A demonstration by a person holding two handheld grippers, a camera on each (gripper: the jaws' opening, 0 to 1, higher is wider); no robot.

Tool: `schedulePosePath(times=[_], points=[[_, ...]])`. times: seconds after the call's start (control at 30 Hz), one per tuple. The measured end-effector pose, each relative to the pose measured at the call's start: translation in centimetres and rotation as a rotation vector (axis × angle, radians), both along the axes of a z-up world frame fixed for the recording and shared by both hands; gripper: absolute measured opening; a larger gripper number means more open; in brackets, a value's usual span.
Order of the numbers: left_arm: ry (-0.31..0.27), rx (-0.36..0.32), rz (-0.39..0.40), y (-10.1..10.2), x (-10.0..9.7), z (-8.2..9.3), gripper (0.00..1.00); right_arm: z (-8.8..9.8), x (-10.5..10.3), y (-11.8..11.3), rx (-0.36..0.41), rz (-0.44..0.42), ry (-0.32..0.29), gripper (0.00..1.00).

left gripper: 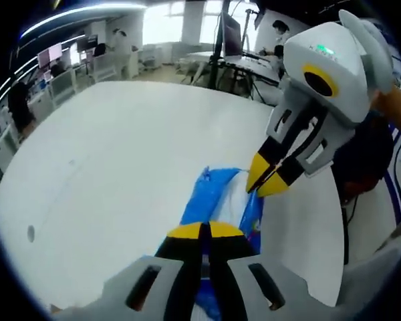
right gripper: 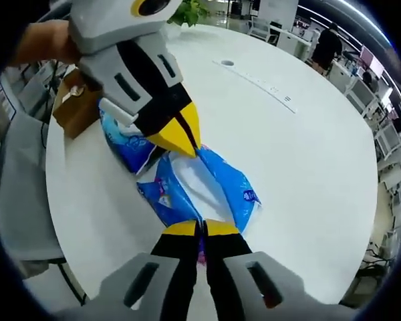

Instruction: Operate the shoe box by opening the lid, removing the specified soft item, and placing it in the target area until the item is outside and the box remains undamaged.

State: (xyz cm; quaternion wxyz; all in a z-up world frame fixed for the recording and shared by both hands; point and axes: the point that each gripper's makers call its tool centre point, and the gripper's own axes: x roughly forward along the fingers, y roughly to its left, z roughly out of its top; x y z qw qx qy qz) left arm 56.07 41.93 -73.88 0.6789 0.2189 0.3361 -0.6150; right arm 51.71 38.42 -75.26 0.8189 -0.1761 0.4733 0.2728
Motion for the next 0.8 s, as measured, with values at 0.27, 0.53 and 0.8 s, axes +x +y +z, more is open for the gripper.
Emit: schedulePosePath(times=[0.27, 0.53, 0.8], points=[[-0.027, -0.01, 0.01, 0.5, 0.5, 1.4, 0.06, 1.5, -0.3, -0.2, -0.017, -0.019, -0.032, 0.04], [-0.048, -0.002, 0.014, 2.4, 0.1, 2.7, 0.08, 3.2, -0.9, 0.5, -0.027, -0.015, -0.049, 0.06], [-0.078, -0.001, 0.023, 4.6, -0.4, 4.4, 0.11, 5.2, -1.6, 1.5, -0.033, -0.012, -0.073, 0.09]])
